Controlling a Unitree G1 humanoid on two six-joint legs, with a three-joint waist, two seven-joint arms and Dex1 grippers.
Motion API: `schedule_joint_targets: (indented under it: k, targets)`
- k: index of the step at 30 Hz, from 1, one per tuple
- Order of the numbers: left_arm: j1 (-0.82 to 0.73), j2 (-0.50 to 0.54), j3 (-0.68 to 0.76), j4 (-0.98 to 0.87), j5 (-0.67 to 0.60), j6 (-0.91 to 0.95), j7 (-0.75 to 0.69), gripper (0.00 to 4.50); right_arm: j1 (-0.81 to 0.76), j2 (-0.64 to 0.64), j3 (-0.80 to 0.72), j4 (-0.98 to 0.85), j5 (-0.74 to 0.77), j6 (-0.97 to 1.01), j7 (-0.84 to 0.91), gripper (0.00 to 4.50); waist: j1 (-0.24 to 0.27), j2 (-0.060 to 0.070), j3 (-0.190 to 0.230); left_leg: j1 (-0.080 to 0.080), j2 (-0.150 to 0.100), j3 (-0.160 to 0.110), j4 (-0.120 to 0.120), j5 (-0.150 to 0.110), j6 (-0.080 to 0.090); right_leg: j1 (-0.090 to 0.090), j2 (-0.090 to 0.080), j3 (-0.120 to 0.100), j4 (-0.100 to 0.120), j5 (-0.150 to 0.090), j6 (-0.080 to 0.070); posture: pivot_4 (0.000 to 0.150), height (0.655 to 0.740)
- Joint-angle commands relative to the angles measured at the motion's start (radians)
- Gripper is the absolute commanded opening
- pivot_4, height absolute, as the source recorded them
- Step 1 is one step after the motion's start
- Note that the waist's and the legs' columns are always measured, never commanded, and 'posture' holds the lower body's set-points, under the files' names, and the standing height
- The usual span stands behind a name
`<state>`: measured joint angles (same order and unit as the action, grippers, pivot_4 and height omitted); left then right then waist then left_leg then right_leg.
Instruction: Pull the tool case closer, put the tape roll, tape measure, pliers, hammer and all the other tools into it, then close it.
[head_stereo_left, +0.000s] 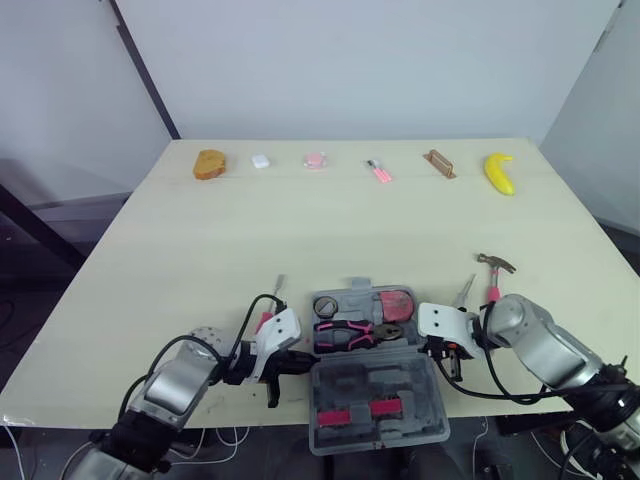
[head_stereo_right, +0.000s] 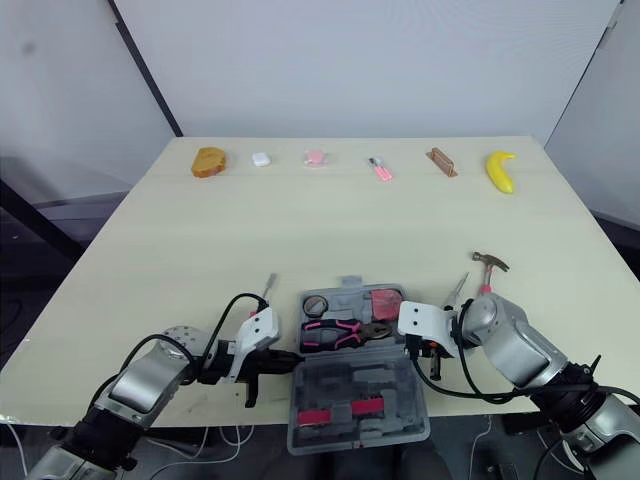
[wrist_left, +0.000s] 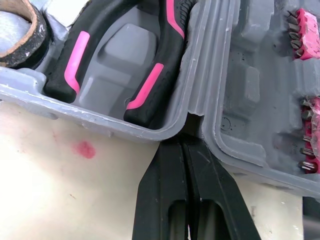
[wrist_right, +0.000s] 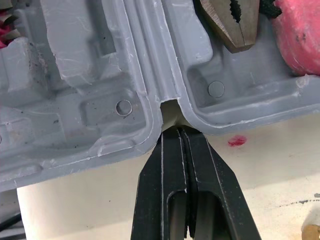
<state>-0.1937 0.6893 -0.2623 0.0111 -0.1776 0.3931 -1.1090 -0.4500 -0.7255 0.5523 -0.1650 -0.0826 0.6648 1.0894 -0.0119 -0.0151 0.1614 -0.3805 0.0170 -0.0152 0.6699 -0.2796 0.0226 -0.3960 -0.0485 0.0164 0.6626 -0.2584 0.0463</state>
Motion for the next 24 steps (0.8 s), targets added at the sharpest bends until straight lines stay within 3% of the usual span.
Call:
schedule_joint_targets:
  k: [1, 13, 24]
  targets:
    - [-0.039, -0.035, -0.011, 0.103, 0.041, -0.068, 0.027, 0.10, -0.032, 0.055, -0.009, 0.006, 0.013, -0.022, -0.012, 0.00, 0.000, 0.000, -0.001, 0.000, 0.000, 0.000, 0.000, 0.000, 0.000, 0.000, 0.000, 0.000, 0.000, 0.000, 0.000, 0.150, 0.7400]
    - [-0.154, -0.099, -0.025, 0.335, 0.104, -0.205, 0.033, 0.10, -0.098, 0.127, -0.031, 0.175, -0.021, -0.086, -0.037, 0.00, 0.001, 0.004, -0.010, 0.002, -0.005, -0.003, 0.001, 0.000, 0.000, 0.003, 0.000, -0.001, 0.001, 0.001, 0.000, 0.150, 0.7400]
    - [-0.205, -0.121, -0.014, 0.280, 0.121, -0.142, 0.032, 0.10, -0.124, 0.152, -0.064, 0.257, -0.043, -0.129, -0.044, 0.00, 0.001, 0.004, -0.011, 0.002, -0.006, -0.004, 0.001, 0.000, 0.000, 0.003, 0.000, -0.001, 0.001, 0.001, 0.000, 0.150, 0.7400]
